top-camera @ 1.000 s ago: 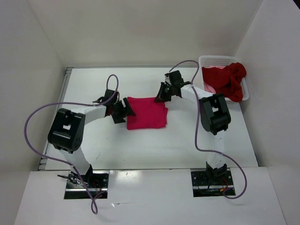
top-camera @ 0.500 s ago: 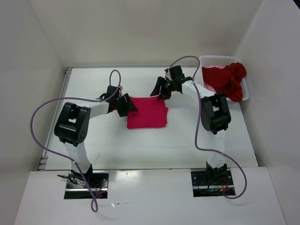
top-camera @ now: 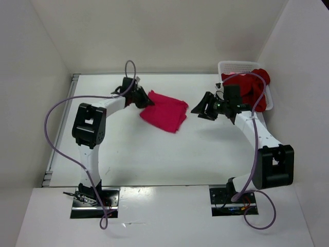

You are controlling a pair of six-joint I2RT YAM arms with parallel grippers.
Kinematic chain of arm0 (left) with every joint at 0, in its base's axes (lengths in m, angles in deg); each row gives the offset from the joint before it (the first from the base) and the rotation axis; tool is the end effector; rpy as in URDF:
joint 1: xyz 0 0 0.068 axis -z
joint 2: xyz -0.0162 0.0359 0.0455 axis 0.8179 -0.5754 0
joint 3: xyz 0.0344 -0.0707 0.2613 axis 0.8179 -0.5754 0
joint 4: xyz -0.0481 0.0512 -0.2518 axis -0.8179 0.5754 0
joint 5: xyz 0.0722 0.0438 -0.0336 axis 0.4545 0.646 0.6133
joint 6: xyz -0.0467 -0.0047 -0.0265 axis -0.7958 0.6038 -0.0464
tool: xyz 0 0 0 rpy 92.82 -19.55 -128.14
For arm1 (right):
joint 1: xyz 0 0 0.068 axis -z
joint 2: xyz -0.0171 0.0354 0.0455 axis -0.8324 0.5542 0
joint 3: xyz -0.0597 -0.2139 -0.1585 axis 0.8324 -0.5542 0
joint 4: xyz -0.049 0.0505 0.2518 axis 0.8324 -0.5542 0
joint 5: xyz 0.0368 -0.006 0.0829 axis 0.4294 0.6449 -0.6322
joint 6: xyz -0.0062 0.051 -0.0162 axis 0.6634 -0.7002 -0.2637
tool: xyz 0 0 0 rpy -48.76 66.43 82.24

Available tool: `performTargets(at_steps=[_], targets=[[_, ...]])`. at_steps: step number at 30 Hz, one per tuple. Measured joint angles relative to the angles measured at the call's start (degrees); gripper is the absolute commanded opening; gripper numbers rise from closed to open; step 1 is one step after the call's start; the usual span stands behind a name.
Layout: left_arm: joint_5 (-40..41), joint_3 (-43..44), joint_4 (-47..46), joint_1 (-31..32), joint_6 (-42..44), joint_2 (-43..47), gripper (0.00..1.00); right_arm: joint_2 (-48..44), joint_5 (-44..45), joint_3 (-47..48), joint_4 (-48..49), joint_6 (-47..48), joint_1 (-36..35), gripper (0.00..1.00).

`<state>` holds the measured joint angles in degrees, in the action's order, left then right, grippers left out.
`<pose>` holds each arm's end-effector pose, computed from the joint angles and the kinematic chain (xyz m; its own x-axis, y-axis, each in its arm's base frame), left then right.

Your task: Fold and stack the t-shirts

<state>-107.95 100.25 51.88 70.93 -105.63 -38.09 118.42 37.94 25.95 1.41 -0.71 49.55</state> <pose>0.4388 -0.1397 0.1661 -0.8137 -0.4883 -0.3155 -0.1331 0.6848 -0.7165 0.3070 0.0554 0.2816 -0.8106 0.3500 -0.4695 -0.0925 0.7151 0.6929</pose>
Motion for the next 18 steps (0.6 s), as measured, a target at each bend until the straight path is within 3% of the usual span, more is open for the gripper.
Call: performTargets(at_steps=[4, 8, 9, 11, 12, 15, 18], targets=[[-0.5, 11.1, 1.3, -7.6, 0.0, -1.8, 0.12, -2.6, -0.4, -4.6, -3.1, 0.5, 0.7, 0.60], [-0.3, 17.5, 1.5, -20.4, 0.0, -1.9, 0.16, -4.2, -1.0, -5.2, -4.3, 0.8, 1.0, 0.60], [0.0, 18.0, 1.4, -23.7, 0.1, -1.9, 0.22, -4.5, -1.1, -5.2, -4.4, 0.9, 1.1, 0.60], [0.7, 18.3, 1.4, -30.1, 0.2, -2.0, 0.48, -4.9, -1.5, -5.2, -4.7, 1.1, 1.1, 0.60], [1.1, 18.3, 1.7, -33.0, 0.2, -2.1, 0.73, -5.0, -1.7, -5.2, -4.8, 1.1, 1.1, 0.60], [2.0, 17.4, 2.0, -39.8, 0.0, -2.4, 1.00, -5.0, -2.2, -5.2, -5.1, 1.2, 1.1, 0.60], [2.5, 10.8, 0.0, -42.4, -0.4, -0.7, 1.00, -5.0, -2.6, -5.2, -5.2, 1.4, 1.1, 0.60]])
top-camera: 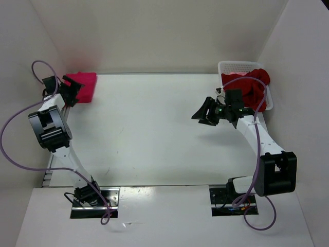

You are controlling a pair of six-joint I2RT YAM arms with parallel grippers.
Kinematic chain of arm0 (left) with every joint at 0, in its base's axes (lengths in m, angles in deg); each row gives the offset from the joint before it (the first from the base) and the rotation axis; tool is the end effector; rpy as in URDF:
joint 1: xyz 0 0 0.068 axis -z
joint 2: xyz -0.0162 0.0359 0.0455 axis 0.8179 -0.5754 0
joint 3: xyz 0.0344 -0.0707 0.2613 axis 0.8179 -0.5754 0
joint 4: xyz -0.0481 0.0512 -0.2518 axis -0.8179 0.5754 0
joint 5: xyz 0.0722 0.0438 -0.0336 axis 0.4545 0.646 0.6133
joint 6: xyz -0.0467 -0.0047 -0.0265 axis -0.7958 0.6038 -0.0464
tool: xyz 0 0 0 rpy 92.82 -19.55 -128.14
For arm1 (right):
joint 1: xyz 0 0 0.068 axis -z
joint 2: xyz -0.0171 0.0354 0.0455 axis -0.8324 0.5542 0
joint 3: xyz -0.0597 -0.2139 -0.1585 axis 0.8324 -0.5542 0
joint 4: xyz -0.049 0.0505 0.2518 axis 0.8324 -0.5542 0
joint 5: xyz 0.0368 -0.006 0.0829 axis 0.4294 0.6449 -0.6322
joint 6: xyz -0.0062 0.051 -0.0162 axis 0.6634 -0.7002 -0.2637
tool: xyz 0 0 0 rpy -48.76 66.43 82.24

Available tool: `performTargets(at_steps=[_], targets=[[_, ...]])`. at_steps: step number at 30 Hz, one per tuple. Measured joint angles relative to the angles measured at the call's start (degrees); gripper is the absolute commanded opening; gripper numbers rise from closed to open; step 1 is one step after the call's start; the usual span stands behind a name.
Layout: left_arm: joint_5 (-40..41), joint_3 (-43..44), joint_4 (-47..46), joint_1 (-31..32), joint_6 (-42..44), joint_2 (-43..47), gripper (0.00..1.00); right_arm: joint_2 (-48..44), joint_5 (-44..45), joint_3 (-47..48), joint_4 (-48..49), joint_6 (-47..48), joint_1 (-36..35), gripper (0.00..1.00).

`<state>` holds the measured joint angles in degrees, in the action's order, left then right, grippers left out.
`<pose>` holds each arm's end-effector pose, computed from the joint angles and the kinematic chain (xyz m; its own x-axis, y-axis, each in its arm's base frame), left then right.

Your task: Fold and stack the t-shirts

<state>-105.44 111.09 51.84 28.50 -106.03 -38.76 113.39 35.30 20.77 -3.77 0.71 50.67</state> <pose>0.4439 0.2073 0.2216 -0.1802 -0.8817 -0.4360 -0.4686 0.4667 -0.7501 0.2780 0.0478 0.2701 -0.8552 0.3298 -0.3998 -0.0563 0.7077 0.7042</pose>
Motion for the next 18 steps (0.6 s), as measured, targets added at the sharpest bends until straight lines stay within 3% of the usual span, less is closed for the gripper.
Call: performTargets(at_steps=[6, 7, 9, 11, 12, 13, 14, 16, 18], targets=[[0.0, -17.9, -0.3, 1.4, -1.4, 6.9, 1.00, 0.0, -0.6, -0.1, 0.0, 0.1, 0.0, 0.61], [0.1, -21.6, -0.5, 1.8, -1.8, 9.2, 1.00, 0.0, -0.6, -0.1, 0.1, 0.1, 0.0, 0.57], [0.2, -27.8, -0.5, 2.3, -2.6, 14.2, 1.00, 0.1, -0.3, 0.0, 0.1, 0.4, 0.1, 0.33], [0.5, -33.1, -0.7, 2.9, -2.6, 20.2, 0.98, 0.4, 0.9, 0.5, -0.2, 0.5, 0.1, 0.16], [0.9, -34.9, -0.4, 3.2, -2.3, 22.9, 0.85, 0.8, 1.9, 1.2, -0.5, 0.6, 0.1, 0.06], [1.3, -35.7, 0.3, 4.1, -2.2, 25.4, 0.76, 1.4, 3.3, 2.5, -1.0, 0.6, 0.1, 0.04], [2.0, -36.1, 0.5, 5.7, -1.3, 27.9, 0.68, 2.5, 5.2, 4.4, -1.9, 0.4, 0.1, 0.04], [2.7, -36.2, 0.5, 11.5, -0.5, 32.5, 0.39, 4.7, 9.2, 8.9, -2.3, 0.3, 0.3, 0.04], [3.4, -36.1, 0.0, 19.2, 1.1, 36.2, 0.25, 6.6, 13.5, 13.0, -2.4, 0.0, 1.1, 0.12]])
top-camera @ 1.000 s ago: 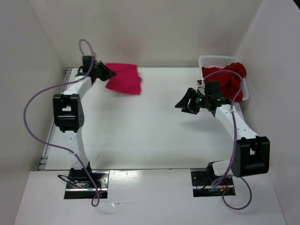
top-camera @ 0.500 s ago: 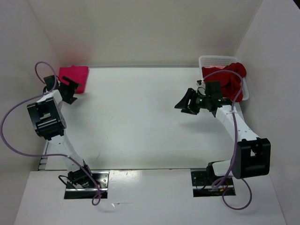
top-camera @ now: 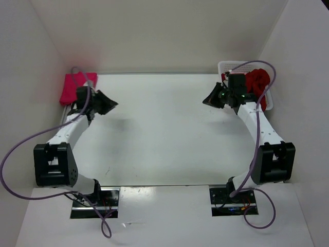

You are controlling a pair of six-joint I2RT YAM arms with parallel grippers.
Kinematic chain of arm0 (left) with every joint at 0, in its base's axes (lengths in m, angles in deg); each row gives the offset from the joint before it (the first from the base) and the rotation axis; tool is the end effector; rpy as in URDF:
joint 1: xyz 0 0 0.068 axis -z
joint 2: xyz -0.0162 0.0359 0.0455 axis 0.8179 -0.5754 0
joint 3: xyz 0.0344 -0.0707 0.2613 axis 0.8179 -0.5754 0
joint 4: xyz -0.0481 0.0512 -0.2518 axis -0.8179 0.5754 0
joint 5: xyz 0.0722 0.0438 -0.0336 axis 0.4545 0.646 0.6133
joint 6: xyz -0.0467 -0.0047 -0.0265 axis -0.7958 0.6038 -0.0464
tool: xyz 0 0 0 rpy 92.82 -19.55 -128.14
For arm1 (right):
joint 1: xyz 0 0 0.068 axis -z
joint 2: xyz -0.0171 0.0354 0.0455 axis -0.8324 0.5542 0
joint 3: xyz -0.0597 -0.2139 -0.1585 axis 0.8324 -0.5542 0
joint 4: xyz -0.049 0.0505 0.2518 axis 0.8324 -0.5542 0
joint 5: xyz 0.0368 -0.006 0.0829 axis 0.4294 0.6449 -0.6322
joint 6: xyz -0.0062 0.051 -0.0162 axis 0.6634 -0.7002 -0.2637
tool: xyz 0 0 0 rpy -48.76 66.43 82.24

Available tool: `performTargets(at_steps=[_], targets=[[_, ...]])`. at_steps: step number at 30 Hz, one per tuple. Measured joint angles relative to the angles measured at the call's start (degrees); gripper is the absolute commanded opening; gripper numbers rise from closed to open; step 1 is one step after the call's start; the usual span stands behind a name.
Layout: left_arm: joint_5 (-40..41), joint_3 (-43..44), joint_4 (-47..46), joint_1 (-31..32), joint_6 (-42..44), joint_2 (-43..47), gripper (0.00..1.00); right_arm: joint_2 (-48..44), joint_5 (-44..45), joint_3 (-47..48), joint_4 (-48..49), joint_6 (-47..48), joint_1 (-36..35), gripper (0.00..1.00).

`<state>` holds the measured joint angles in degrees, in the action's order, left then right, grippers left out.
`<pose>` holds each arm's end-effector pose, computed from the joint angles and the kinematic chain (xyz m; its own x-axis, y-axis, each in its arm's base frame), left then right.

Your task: Fold and stack the t-shirts

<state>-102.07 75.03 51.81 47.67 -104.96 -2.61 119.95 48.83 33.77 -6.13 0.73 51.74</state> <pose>0.3291 0.0321 0.2571 -0.4275 -0.7705 -0.4728 -0.3127 0.6168 -0.7223 0.3184 0.0384 0.3065 -0.7450 0.4096 -0.5265 0.0331 0.8110 0.5841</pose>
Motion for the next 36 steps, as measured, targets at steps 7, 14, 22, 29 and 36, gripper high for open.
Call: performTargets(at_steps=[7, 14, 22, 29, 36], targets=[[-1.0, 2.4, 2.9, 22.9, 4.0, 0.5, 0.02, 5.5, 19.7, 11.2, 0.2, -1.0, 7.9, 0.14], [-3.3, -0.8, 3.0, 33.7, 4.0, 0.0, 0.10, 12.7, 28.9, 14.4, 0.5, -3.2, 20.0, 0.50], [-4.9, -4.0, 2.5, 37.1, 5.1, 0.1, 0.15, 23.6, 28.7, 16.6, 1.2, -5.5, 22.3, 0.60], [-5.9, -4.8, 1.6, 37.0, 5.3, -0.3, 0.18, 32.2, 24.9, 24.2, 2.4, -9.3, 21.8, 0.60], [-5.8, -4.4, 1.9, 37.0, 5.5, -1.5, 0.21, 38.5, 25.9, 28.5, 4.1, -13.2, 21.4, 0.55]])
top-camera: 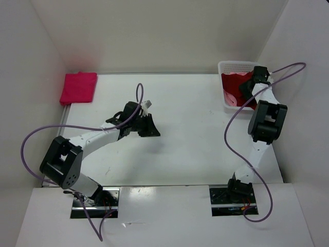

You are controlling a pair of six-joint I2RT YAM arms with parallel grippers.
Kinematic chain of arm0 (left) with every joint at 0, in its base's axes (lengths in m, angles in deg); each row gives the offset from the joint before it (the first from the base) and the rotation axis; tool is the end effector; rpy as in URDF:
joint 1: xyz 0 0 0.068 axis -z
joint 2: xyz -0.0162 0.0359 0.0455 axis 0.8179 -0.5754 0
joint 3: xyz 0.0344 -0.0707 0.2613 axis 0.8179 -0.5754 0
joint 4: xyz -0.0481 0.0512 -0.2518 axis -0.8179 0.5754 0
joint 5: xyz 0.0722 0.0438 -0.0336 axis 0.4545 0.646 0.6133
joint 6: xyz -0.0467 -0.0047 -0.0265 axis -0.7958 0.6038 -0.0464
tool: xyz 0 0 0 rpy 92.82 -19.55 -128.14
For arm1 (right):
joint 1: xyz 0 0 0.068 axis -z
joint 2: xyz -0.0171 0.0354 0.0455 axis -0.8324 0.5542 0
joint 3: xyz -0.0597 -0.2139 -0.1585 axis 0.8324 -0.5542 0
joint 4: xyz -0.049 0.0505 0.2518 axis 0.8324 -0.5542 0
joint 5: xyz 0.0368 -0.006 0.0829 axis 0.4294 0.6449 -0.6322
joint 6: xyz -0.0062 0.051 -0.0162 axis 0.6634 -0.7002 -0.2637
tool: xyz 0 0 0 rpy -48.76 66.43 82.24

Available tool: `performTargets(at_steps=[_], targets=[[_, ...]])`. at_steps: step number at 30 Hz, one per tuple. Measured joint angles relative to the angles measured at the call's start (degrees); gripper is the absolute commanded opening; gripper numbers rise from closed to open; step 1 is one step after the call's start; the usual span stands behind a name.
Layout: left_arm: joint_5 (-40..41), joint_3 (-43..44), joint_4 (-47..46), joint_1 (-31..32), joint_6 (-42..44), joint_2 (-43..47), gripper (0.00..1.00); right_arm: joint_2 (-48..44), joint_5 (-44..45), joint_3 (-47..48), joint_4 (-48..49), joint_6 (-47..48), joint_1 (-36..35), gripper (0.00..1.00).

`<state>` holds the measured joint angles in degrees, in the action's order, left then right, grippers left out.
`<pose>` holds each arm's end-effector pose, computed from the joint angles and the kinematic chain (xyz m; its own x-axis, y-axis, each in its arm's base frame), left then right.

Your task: Fold and stack the t-shirts

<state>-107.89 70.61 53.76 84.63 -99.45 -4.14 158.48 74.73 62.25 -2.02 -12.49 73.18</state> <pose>0.2716 -0.1701 0.2213 -0.8821 -0.2140 -0.4196 0.1550 0.7092 -0.6877 0.4594 -0.1422 0.2157 -0.2786 0.7995 -0.5322 0.7321 0.5354 0.4211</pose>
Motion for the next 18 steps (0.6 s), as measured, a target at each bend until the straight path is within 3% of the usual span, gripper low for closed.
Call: performTargets(at_steps=[3, 4, 7, 13, 16, 18], targets=[[0.4, 0.9, 0.2, 0.0, 0.0, 0.0, 0.22, 1.9, 1.0, 0.4, 1.1, -0.7, -0.9, 0.31], [0.4, 1.2, 0.2, 0.0, -0.1, 0.0, 0.22, 2.3, 0.9, 0.4, 1.4, -1.0, -1.0, 0.17], [0.6, 1.9, 0.3, 0.0, -0.2, 0.0, 0.25, 2.6, 0.5, 0.4, 2.4, -1.8, -2.5, 0.04], [0.6, 3.2, 0.7, -0.2, -0.5, 0.0, 0.28, -0.7, 0.8, -0.1, 4.8, -2.0, -5.7, 0.01], [0.5, 5.2, 1.6, -0.3, -0.4, 0.0, 0.34, -6.5, 0.5, -0.4, 5.0, -2.0, -6.8, 0.01], [0.5, 7.3, 1.9, -0.5, -0.3, 0.0, 0.45, -12.3, -0.2, -0.5, 5.3, -1.7, -7.3, 0.01]])
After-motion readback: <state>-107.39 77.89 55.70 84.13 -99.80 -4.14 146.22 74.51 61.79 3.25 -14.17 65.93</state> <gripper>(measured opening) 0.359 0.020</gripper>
